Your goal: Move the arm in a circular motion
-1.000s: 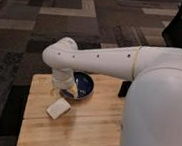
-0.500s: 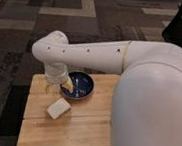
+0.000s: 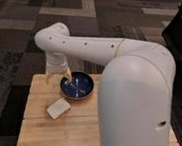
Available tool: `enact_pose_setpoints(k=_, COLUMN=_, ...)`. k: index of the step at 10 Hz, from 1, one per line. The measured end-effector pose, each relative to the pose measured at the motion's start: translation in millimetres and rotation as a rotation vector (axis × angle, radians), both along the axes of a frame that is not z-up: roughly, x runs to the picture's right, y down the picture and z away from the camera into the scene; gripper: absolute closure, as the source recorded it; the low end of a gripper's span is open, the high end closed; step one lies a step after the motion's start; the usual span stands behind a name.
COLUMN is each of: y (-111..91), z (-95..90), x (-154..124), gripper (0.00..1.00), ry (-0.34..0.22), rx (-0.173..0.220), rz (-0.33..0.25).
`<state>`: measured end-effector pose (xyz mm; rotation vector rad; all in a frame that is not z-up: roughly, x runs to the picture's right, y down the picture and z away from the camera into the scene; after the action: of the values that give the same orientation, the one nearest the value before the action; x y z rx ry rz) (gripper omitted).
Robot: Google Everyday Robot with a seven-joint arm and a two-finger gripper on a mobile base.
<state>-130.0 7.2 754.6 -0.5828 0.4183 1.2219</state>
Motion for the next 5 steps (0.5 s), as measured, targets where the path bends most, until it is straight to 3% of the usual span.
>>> enact_pose_setpoints(k=3, y=-29.8, z=37.6, x=41.2, gripper=0.35, ry=-0.012, rx=0.010, rz=-0.004)
enact_pose_setpoints(k=5, y=-51.5, z=70.1, x=97.5, gripper=0.35, ry=-0.002, rx=0.017, rz=0.021)
